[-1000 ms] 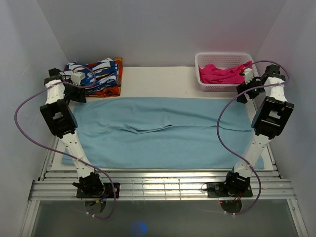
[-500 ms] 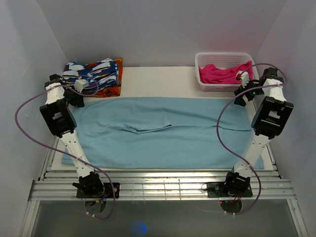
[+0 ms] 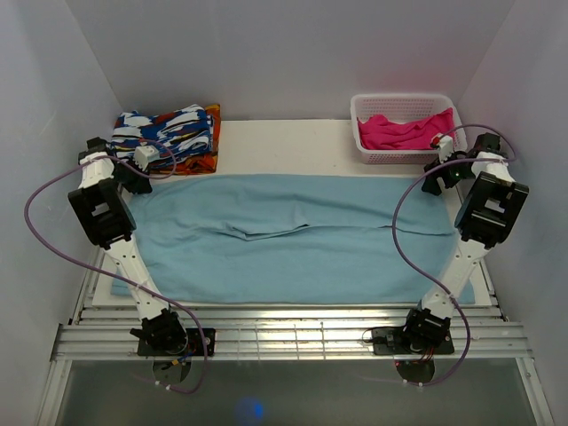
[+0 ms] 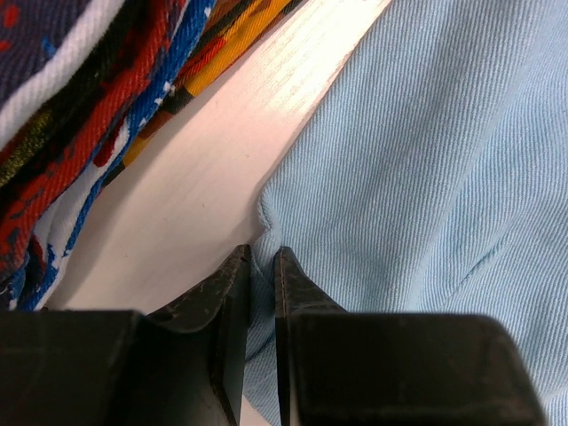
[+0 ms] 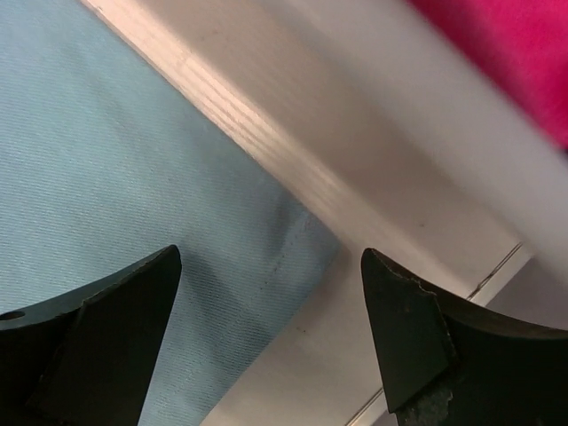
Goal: Fold and stack the trousers
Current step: Fold the trousers
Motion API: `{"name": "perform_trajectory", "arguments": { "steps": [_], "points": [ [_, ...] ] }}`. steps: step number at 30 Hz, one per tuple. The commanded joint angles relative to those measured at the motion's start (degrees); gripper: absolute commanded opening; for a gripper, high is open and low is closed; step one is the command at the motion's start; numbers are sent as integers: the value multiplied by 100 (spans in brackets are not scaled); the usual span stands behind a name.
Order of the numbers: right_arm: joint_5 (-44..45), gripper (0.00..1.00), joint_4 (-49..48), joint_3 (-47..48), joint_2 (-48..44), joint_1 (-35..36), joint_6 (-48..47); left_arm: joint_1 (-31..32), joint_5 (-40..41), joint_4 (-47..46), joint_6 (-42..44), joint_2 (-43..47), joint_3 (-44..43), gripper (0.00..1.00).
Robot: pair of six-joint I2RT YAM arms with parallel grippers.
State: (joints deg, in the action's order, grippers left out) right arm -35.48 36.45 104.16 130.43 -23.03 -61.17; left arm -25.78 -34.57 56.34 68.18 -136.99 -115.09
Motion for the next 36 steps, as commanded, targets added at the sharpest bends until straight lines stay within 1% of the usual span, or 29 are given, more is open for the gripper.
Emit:
{"name": "perform_trajectory", "arguments": {
  "steps": [1,2,6,8,9,11,12,13,14,16,19,20,21,22,24,25,29,30,31,33,34,35,36],
  "points": [
    [85,88,-1226,-317,-79,35,764,29,363,651,99,-284,382,18],
    [190,88,-1219,-361,-36,35,808,29,380,651,107,-285,382,18],
    [314,83,-859,-370,79,26,378,29,416,651,116,-311,391,18],
    [183,70,-605,-335,123,9,281,29,389,651,73,-320,382,17],
    [69,55,-525,-300,123,-9,246,29,372,651,64,-320,382,16],
    [-159,42,-271,-151,106,-26,237,29,319,651,-41,-311,356,13],
    [-221,27,-165,-98,88,-35,211,20,284,651,-103,-302,321,12],
    [-292,17,-68,-2,53,-44,184,3,232,633,-182,-276,207,10],
    [-449,9,2,34,-95,-79,175,-6,92,589,-304,-258,136,9],
    [-608,8,56,52,-289,-166,262,-67,-15,380,-717,-180,4,0],
    [-854,8,126,131,-711,-255,298,-173,-243,-120,-1253,171,-75,0],
    [-951,8,143,157,-930,-316,298,-277,-452,-271,-1533,407,-58,0],
    [-1004,8,143,149,-1036,-360,298,-339,-568,-412,-1536,540,-49,0],
    [-1048,8,196,149,-1133,-439,272,-401,-691,-683,-1814,655,-40,0],
    [-1188,8,310,140,-1423,-510,105,-576,-972,-869,-2036,1014,12,0],
    [-1224,8,432,122,-1528,-588,44,-621,-1243,-931,-2081,1147,39,0],
    [-1460,8,828,-44,-2143,-817,-464,-867,-1737,-1151,-2108,1911,521,0],
    [-1505,8,899,-167,-2240,-861,-553,-980,-1799,-1195,-2081,2269,810,0],
    [-1540,8,960,-237,-2363,-966,-641,-1042,-2017,-1221,-2020,2447,969,0],
    [-1707,8,1127,-413,-2715,-1098,-956,-1279,-2194,-1256,-1765,2851,1329,0],
    [-1742,8,1206,-588,-2838,-1229,-1106,-1367,-2290,-1335,-1712,3271,1757,0],
    [-1803,8,1555,-677,-3057,-1300,-1360,-1473,-2535,-1301,-1355,3484,1970,0],
    [-1813,8,1715,-791,-3163,-1370,-1859,-1674,-2616,-1248,-1195,3703,2199,0]
  ]
}}
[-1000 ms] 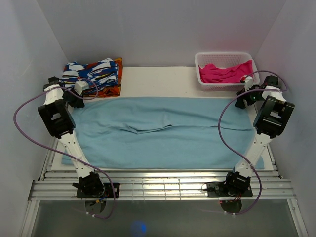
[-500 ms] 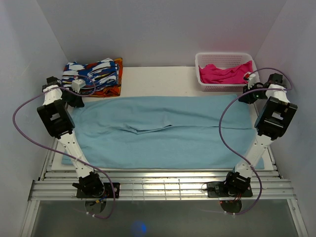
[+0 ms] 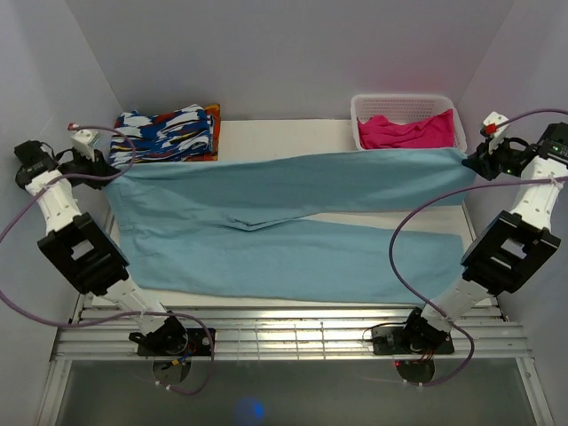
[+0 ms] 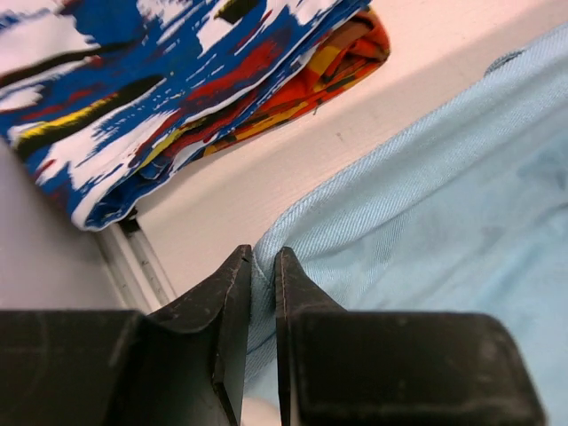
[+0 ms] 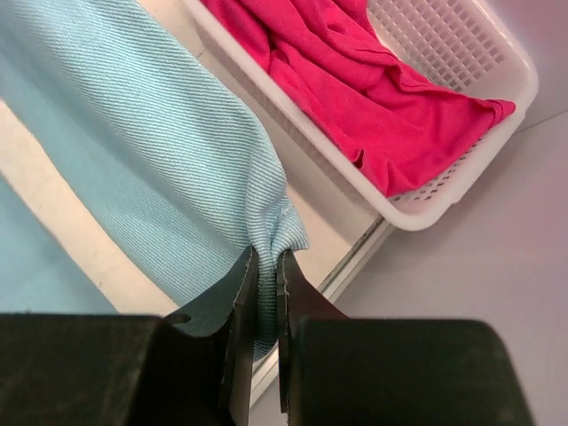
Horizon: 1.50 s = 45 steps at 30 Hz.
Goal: Fold and stack the trousers
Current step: Fold the trousers
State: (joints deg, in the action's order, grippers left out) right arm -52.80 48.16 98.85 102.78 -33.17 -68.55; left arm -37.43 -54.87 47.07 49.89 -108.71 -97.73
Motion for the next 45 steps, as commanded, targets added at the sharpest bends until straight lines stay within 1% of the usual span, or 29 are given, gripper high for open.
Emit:
{"name": "perform_trajectory", "arguments": {
  "steps": [1,2,3,4,5,6,7,8,9,11,13,14,16,17,18,21,24,26,28,31,33,35,37,38,39,41,42,44,45],
  "points": [
    [-90,8,684,-504,-530,-540,-1334,-607,-656,-304,767,1330,918,0],
    [-134,8,877,-629,-723,-655,-1623,-738,-830,-217,933,1534,1105,0],
    [-143,8,1375,-760,-812,-760,-1974,-983,-937,176,1501,1728,1290,0],
    [-117,8,1571,-1058,-908,-988,-2595,-1099,-990,467,1933,1913,1466,0],
    [-30,8,1730,-1235,-1092,-1120,-2897,-1213,-999,757,2363,2236,1842,0],
    [41,8,2097,-1428,-1172,-1252,-3275,-1449,-930,1151,3090,2396,2080,0],
    [137,8,2249,-1639,-1268,-1497,-3992,-1564,-859,1356,3523,2537,2327,0],
    [382,8,2302,-2093,-1409,-1613,-4190,-1679,-737,1505,3911,2739,2860,0],
    [532,8,2451,-2315,-1462,-1710,-4401,-1897,-431,1603,4428,2802,3117,0],
    [1015,8,2523,-2972,-1577,-1965,-5120,-2144,-52,1674,4914,2733,3766,0],
    [1305,8,2383,-3388,-1647,-2088,-5272,-2216,572,1587,5179,2496,4085,0],
    [1681,8,2295,-3590,-1691,-2097,-5482,-2233,783,1482,5145,2338,4209,0],
    [1991,8,1988,-4179,-1770,-2115,-5511,-2225,1266,1122,5040,1828,4368,0],
    [2314,8,1760,-4346,-1840,-2132,-5598,-2225,1382,972,4778,1670,4359,0],
    [2431,8,1619,-4635,-1867,-2159,-5712,-2225,1478,684,4645,1520,4290,0],
    [2669,8,1311,-4857,-1858,-2185,-5713,-2216,1856,287,4241,1089,4157,0],
    [2713,8,819,-5068,-1867,-2150,-5546,-2181,2015,136,3950,939,4026,0],
    [2844,8,415,-5261,-1850,-1984,-5169,-2076,2137,127,3766,930,4016,0],
    [2871,8,-200,-5332,-1719,-1774,-4697,-1708,2313,-30,3354,930,4095,0],
    [2950,8,-755,-5105,-1281,-1361,-4107,-1022,2849,-574,2581,913,4385,0],
    [2950,8,-869,-4622,-998,-1149,-3456,-610,2973,-777,2194,773,4404,0],
    [2916,8,-992,-4297,-655,-894,-2991,-407,2965,-892,1588,632,4272,0],
    [2889,8,-1002,-3866,-427,-718,-2822,-186,2904,-936,1018,377,3877,0],
    [2802,8,-863,-3734,-365,-691,-2778,-116,2842,-902,901,298,3719,0],
    [2758,8,-739,-3463,-321,-674,-2777,-98,2755,-736,830,175,3396,0],
    [2687,8,-528,-3311,-303,-665,-2847,-80,2377,-393,934,87,3008,0],
    [2669,8,-466,-3224,-329,-691,-2926,-89,2237,-52,1022,69,2640,0],
    [2529,8,-265,-3126,-434,-761,-3058,-89,1929,283,1320,69,2278,0],
    [2485,8,-203,-3065,-469,-805,-3093,-89,1841,633,1400,77,2076,0]
  ]
}}
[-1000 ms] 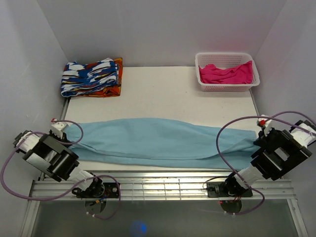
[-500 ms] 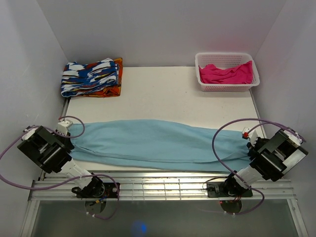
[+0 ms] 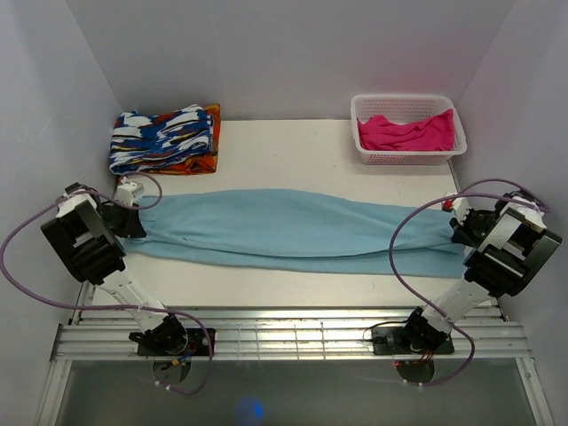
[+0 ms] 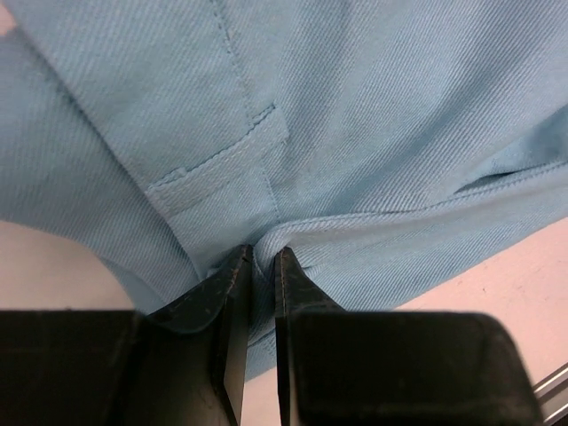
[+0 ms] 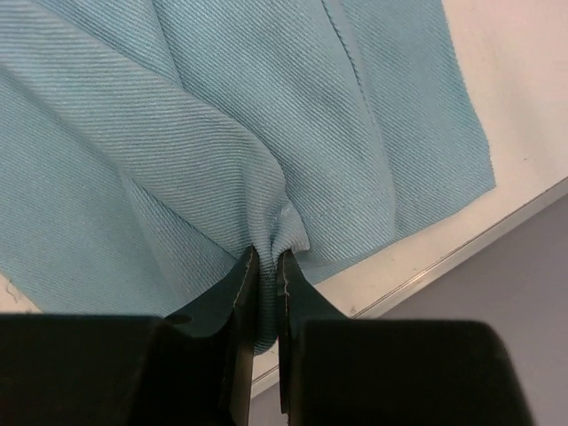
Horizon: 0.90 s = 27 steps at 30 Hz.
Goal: Fold and stack the trousers
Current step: Fold the trousers
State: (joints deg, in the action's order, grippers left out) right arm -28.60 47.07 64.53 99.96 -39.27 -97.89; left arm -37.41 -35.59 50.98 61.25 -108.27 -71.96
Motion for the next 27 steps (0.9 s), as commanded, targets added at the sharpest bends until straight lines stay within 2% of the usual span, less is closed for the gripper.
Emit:
{"name": "perform_trajectory", "arguments": {
  "steps": [1,5,7,9,11,15,17,19,20,21,23,24,25,26,27],
  "points": [
    [4,8,-23,550,-222,-230,-187,-109,-158,394,325,69,-903,0],
    [-216,8,407,1183,-206,-467,-283,-424,-650,869,554,235,-1723,0],
    [-304,8,759,1499,-127,-652,-528,-539,-791,1317,1010,271,-1987,0],
    [-313,8,900,1571,-100,-836,-670,-732,-905,1440,1230,376,-1936,0],
    [-269,8,945,1440,-100,-925,-854,-820,-862,1476,1669,447,-1578,0],
    [-137,8,778,766,-231,-986,-1030,-838,-459,1126,1881,404,-726,0],
    [3,8,315,334,-319,-969,-1075,-838,-265,889,1838,333,-381,0],
    [205,8,84,-238,-320,-908,-1162,-830,68,186,1619,184,85,0],
    [423,8,-256,-396,-320,-881,-1136,-795,140,10,1357,122,156,4],
    [504,22,-390,-537,-320,-846,-1067,-777,193,-244,1206,43,191,12],
    [540,41,-462,-679,-311,-837,-926,-759,228,-343,1003,-28,244,27],
    [531,69,-401,-661,-328,-837,-890,-759,246,-413,907,16,262,41],
    [531,82,-374,-583,-398,-837,-820,-759,246,-396,871,86,244,55],
    [505,89,-313,-513,-451,-846,-811,-794,194,-300,932,252,192,63],
    [470,92,-121,-425,-495,-898,-837,-829,106,49,1254,375,131,80]
  ]
}}
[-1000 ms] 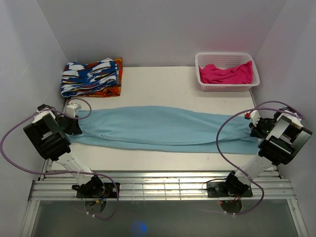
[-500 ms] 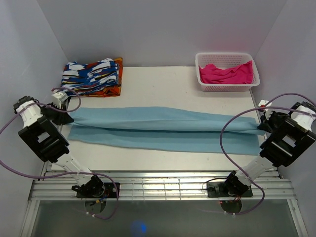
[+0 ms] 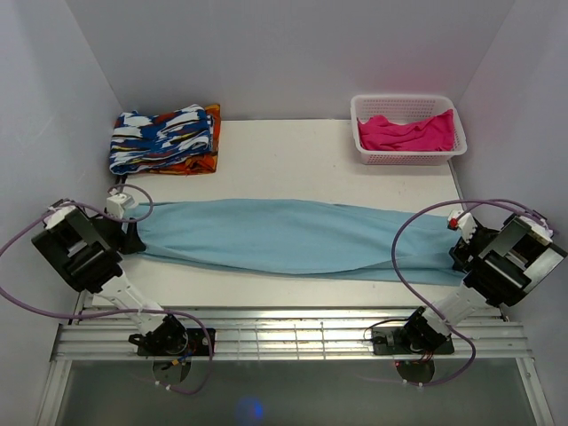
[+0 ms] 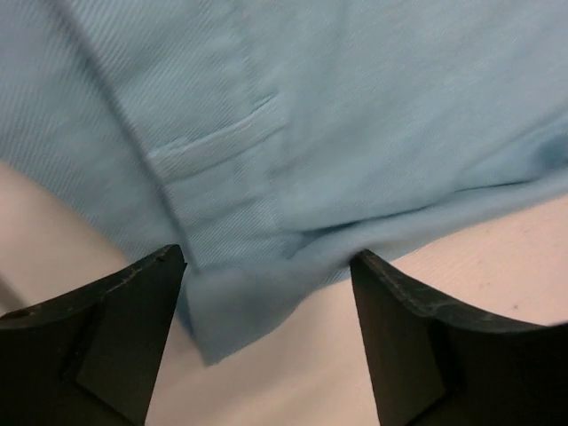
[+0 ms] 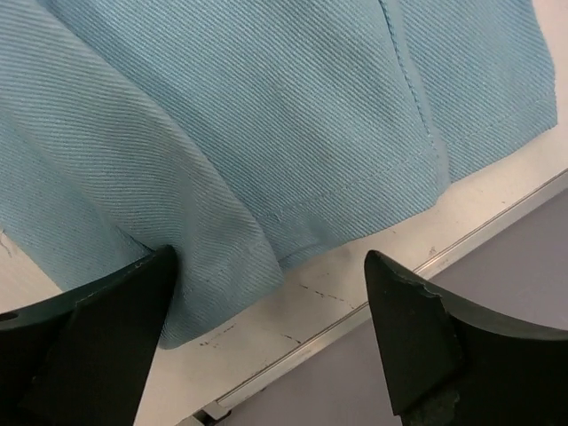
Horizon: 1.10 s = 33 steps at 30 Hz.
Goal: Fold and stack the trousers
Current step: Fold the trousers
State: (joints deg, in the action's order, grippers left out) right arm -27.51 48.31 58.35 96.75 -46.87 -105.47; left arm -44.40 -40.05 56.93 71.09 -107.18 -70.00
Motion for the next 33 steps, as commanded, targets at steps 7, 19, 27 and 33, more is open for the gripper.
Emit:
{"name": "perform_trajectory", "arguments": {
  "steps": [7,19,27,33],
  "points": [
    [17,90,1255,1976,-139,-243,-158,-376,296,1152,1222,803,-1436,98],
    [-221,96,2394,3052,203,-41,1289,625,94,515,-682,794,-1099,90],
    [44,82,1358,2410,432,161,3531,1364,979,-1244,-2178,568,521,63],
    [-97,69,461,2235,652,301,4998,1285,1895,-1622,-1932,-31,952,52]
  ]
}}
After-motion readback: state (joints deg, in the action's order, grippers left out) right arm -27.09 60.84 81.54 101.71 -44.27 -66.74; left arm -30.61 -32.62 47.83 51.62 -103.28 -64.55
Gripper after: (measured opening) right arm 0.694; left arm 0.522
